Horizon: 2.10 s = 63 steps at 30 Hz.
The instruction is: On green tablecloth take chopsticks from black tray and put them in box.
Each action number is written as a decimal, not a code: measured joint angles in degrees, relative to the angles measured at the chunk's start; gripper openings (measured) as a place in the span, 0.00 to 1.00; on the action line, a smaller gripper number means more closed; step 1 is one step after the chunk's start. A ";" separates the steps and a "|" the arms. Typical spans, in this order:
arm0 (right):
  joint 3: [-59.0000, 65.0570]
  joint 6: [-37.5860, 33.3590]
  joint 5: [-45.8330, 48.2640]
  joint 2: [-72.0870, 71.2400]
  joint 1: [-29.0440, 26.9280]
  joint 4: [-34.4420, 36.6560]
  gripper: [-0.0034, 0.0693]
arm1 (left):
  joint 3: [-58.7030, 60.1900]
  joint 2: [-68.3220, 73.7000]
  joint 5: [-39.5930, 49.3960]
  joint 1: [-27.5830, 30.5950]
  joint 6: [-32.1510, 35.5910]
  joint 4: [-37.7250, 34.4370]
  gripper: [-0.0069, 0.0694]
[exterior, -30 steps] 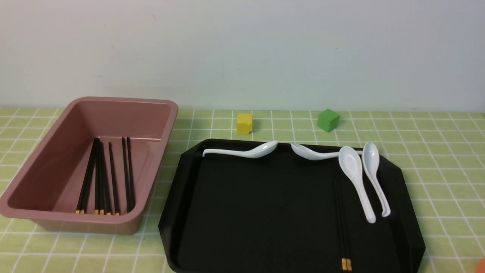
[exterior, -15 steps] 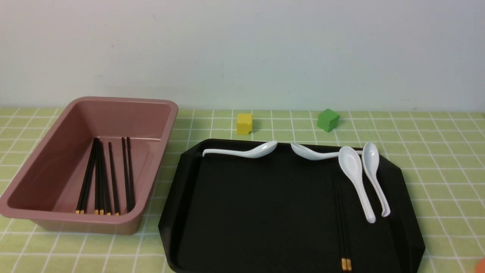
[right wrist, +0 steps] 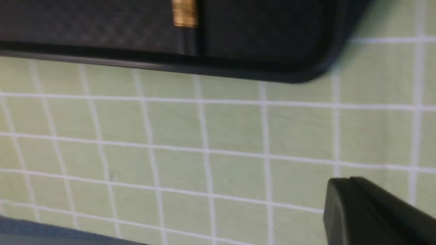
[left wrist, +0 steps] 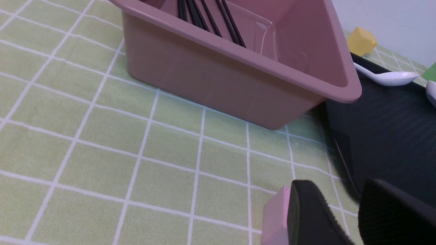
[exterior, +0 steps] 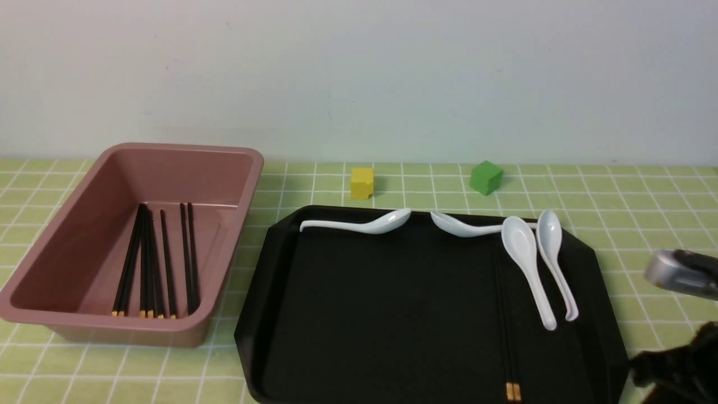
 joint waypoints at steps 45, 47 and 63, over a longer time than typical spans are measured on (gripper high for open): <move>-23.26 20.79 -4.56 27.65 20.91 -10.25 0.23 | 0.00 0.00 0.00 0.00 0.04 0.00 0.40; -25.93 18.34 -3.22 25.58 20.91 -6.92 0.23 | 0.00 0.00 0.00 0.00 0.04 0.00 0.40; -67.05 2.76 -7.92 42.91 32.94 10.95 0.23 | 0.00 0.00 0.00 0.00 0.04 0.00 0.40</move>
